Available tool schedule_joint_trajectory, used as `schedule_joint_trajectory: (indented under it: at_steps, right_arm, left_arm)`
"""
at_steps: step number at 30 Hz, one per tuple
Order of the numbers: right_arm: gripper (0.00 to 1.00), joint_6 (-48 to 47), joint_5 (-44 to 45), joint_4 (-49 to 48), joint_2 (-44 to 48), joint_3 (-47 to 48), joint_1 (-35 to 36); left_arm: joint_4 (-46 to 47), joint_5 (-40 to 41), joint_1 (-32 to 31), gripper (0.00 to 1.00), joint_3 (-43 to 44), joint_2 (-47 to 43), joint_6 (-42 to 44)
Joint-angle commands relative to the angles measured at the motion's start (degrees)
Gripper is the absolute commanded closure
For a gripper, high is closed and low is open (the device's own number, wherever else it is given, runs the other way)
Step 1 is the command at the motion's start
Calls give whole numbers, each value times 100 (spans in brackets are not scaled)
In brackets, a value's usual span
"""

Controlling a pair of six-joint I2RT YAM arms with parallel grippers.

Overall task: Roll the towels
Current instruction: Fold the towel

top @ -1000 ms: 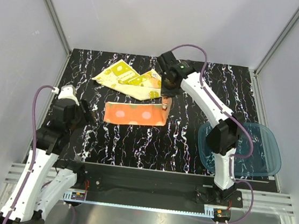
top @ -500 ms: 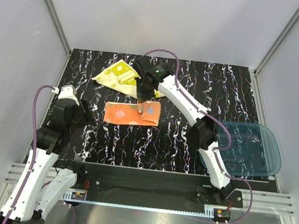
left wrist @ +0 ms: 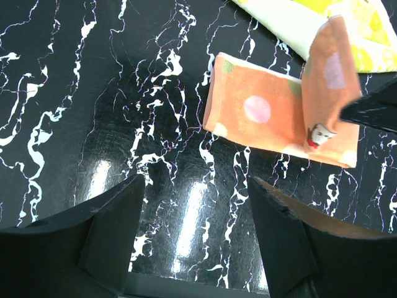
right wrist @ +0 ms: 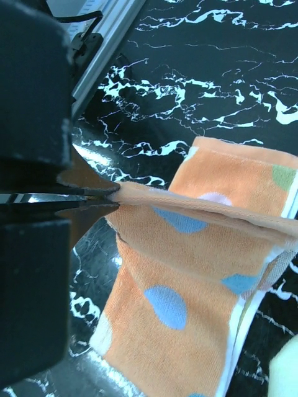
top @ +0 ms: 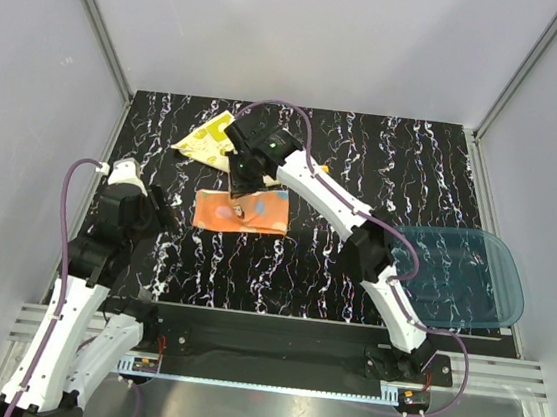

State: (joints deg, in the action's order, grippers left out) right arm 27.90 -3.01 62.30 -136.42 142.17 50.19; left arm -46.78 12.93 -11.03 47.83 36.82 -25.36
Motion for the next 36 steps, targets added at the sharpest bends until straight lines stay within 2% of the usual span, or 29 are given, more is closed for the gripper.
schedule_joint_trajectory:
  at_steps: [1, 7, 12, 15, 19, 21, 24, 25, 28, 34, 36]
  right_arm:
    - [100, 93, -148, -411, -200, 224, 61]
    - [98, 198, -165, -763, -499, 215, 69]
    - [92, 347, -323, -1193, -789, 206, 78]
    - [75, 418, -508, -1545, -965, 189, 113]
    - [59, 610, -965, -2352, -1115, 153, 140]
    - [45, 655, -1070, -2608, -1098, 179, 122]
    - [36, 664, -1106, -2855, -879, 258, 78]
    - [29, 647, -1106, -2873, -773, 233, 17]
    - [23, 515, -1150, -2969, -124, -337, -97]
    - [25, 295, -720, -3189, 1511, -2665, -668]
    - [38, 269, -736, -3251, 1906, -3437, -992]
  left_arm:
    - [178, 166, -22, 28, -2, -34, -30]
    - [187, 175, -22, 28, -2, -17, -30]
    - [170, 201, -22, 28, -2, 18, -47]
    - [161, 227, -22, 28, -2, 36, -47]
    - [152, 263, -22, 28, -11, 36, -47]
    - [161, 280, -22, 27, -11, 71, -47]
    - [152, 281, -22, 28, 7, 185, -30]
    - [152, 272, -22, 28, 24, 211, -21]
    - [135, 105, -22, 29, 147, 413, 75]
    - [292, -361, -66, 32, 261, 1212, 14]
    - [458, -361, -136, 33, 288, 1608, -143]
